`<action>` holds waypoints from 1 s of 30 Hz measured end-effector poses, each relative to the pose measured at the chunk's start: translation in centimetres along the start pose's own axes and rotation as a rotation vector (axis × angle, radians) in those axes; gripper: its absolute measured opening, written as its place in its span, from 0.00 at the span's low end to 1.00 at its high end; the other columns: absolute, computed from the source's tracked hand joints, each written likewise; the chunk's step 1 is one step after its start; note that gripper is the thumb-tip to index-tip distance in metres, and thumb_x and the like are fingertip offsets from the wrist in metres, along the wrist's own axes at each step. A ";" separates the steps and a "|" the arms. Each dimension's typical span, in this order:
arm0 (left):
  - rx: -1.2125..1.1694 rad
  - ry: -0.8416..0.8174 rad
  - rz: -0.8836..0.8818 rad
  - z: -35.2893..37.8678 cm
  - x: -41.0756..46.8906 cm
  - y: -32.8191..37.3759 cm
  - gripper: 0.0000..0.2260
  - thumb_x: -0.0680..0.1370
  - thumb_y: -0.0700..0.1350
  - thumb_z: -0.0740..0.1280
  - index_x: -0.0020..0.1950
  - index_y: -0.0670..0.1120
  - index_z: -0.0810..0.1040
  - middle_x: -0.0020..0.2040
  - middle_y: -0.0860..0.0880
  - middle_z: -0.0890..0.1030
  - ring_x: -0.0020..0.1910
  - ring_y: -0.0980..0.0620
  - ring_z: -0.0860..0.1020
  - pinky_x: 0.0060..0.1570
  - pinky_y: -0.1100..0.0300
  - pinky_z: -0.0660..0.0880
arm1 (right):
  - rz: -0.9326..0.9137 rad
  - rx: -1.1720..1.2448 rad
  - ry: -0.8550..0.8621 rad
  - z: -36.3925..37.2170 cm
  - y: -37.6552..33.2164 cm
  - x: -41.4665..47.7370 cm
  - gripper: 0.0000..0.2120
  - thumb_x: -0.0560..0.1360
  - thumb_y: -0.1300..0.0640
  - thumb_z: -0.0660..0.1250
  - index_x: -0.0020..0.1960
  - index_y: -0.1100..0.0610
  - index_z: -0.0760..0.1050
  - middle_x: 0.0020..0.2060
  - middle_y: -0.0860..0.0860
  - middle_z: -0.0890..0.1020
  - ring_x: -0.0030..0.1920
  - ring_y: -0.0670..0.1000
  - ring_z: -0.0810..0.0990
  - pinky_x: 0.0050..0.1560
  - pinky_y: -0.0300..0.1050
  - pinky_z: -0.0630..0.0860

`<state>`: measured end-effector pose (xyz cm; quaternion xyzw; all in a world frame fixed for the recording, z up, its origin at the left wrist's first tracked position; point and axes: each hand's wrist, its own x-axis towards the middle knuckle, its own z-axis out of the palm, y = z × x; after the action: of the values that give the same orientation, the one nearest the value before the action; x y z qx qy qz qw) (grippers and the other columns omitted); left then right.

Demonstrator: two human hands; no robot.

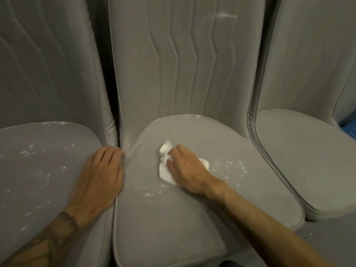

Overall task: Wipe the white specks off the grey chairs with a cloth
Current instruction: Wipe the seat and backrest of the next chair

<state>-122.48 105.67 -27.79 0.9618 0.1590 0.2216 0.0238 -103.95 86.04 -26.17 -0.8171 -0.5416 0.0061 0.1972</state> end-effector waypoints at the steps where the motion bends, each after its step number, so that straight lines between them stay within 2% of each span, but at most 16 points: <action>1: 0.002 -0.004 -0.001 -0.1 0.0 0.0 0.14 0.80 0.43 0.57 0.60 0.42 0.77 0.58 0.42 0.78 0.57 0.40 0.75 0.58 0.45 0.73 | -0.047 0.010 -0.044 -0.3 0.0 -0.4 0.11 0.83 0.52 0.54 0.49 0.59 0.68 0.46 0.57 0.72 0.43 0.56 0.70 0.47 0.50 0.65; 4: 0.007 -0.016 0.003 -0.1 -0.1 0.0 0.15 0.81 0.43 0.56 0.61 0.41 0.77 0.58 0.41 0.78 0.57 0.39 0.75 0.58 0.45 0.73 | 0.011 -0.070 -0.047 -2.3 3.2 1.0 0.11 0.84 0.54 0.54 0.52 0.61 0.70 0.50 0.59 0.73 0.48 0.60 0.72 0.52 0.53 0.65; 8: 0.018 -0.012 0.003 -0.1 0.0 0.1 0.15 0.81 0.43 0.55 0.61 0.41 0.77 0.58 0.41 0.79 0.57 0.39 0.75 0.57 0.43 0.74 | 0.363 -0.220 0.014 -4.6 8.4 2.5 0.15 0.84 0.54 0.52 0.56 0.64 0.70 0.55 0.62 0.73 0.53 0.63 0.74 0.56 0.57 0.68; 9: 0.018 -0.011 0.006 -0.1 0.0 0.1 0.15 0.80 0.43 0.55 0.61 0.41 0.76 0.58 0.41 0.78 0.57 0.39 0.75 0.57 0.43 0.74 | 0.366 -0.227 0.024 -4.3 8.2 2.3 0.15 0.84 0.54 0.51 0.56 0.64 0.70 0.54 0.62 0.73 0.52 0.64 0.74 0.55 0.57 0.68; 11: 0.026 -0.016 0.011 -0.1 0.0 0.0 0.15 0.81 0.43 0.55 0.61 0.41 0.76 0.59 0.41 0.78 0.57 0.39 0.75 0.56 0.43 0.74 | 0.240 -0.164 0.033 -2.9 6.9 1.0 0.13 0.84 0.54 0.52 0.52 0.62 0.70 0.50 0.61 0.74 0.48 0.63 0.73 0.52 0.57 0.69; 13: 0.036 -0.019 0.008 -0.2 0.0 -0.1 0.15 0.81 0.43 0.55 0.61 0.41 0.76 0.58 0.40 0.78 0.56 0.38 0.75 0.56 0.43 0.74 | 0.070 -0.116 -0.033 -2.3 5.7 -0.7 0.11 0.83 0.53 0.54 0.49 0.59 0.68 0.47 0.57 0.73 0.44 0.59 0.72 0.47 0.55 0.68; 15: 0.032 -0.021 0.006 -0.2 0.0 0.0 0.16 0.81 0.44 0.54 0.61 0.40 0.77 0.57 0.40 0.79 0.56 0.38 0.75 0.55 0.42 0.75 | -0.007 -0.143 -0.118 -3.6 7.1 -0.8 0.11 0.83 0.52 0.54 0.50 0.58 0.68 0.47 0.56 0.72 0.43 0.58 0.71 0.47 0.53 0.68; 17: 0.042 -0.032 0.009 -0.3 0.0 0.1 0.16 0.81 0.45 0.54 0.61 0.40 0.77 0.58 0.40 0.78 0.56 0.37 0.75 0.55 0.42 0.75 | 0.039 -0.206 -0.125 -5.2 9.4 0.2 0.11 0.84 0.52 0.53 0.51 0.58 0.68 0.48 0.56 0.72 0.45 0.59 0.72 0.50 0.55 0.69; 21: 0.025 -0.025 -0.008 -0.5 0.2 0.3 0.16 0.80 0.45 0.54 0.61 0.41 0.77 0.58 0.40 0.79 0.56 0.38 0.75 0.54 0.42 0.75 | 0.231 -0.231 -0.013 -5.8 11.4 0.7 0.12 0.84 0.52 0.53 0.50 0.60 0.68 0.49 0.58 0.73 0.48 0.61 0.73 0.52 0.57 0.68; 23: 0.029 -0.022 -0.009 -0.5 0.2 0.3 0.16 0.80 0.44 0.54 0.61 0.42 0.76 0.58 0.41 0.78 0.56 0.38 0.75 0.54 0.42 0.74 | 0.190 -0.192 0.011 -4.3 9.9 -0.6 0.11 0.83 0.52 0.53 0.49 0.58 0.68 0.47 0.57 0.73 0.45 0.60 0.72 0.48 0.56 0.69; 27: 0.035 -0.028 0.002 -0.4 0.2 0.1 0.16 0.80 0.44 0.54 0.61 0.41 0.76 0.58 0.39 0.79 0.55 0.37 0.75 0.53 0.40 0.75 | 0.061 -0.167 -0.104 -5.2 9.8 -2.8 0.11 0.83 0.46 0.49 0.47 0.50 0.62 0.45 0.50 0.69 0.40 0.53 0.68 0.45 0.49 0.66; 30: 0.030 -0.039 -0.009 -0.4 0.3 0.2 0.17 0.80 0.45 0.53 0.61 0.40 0.77 0.58 0.38 0.79 0.55 0.36 0.75 0.54 0.39 0.75 | 0.245 -0.223 -0.023 -7.3 12.7 -2.7 0.12 0.84 0.51 0.53 0.50 0.58 0.68 0.48 0.57 0.73 0.45 0.58 0.72 0.51 0.54 0.68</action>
<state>-122.40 105.57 -27.28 0.9655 0.1661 0.2003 0.0133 -92.20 77.06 -24.20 -0.8938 -0.4375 -0.0209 0.0968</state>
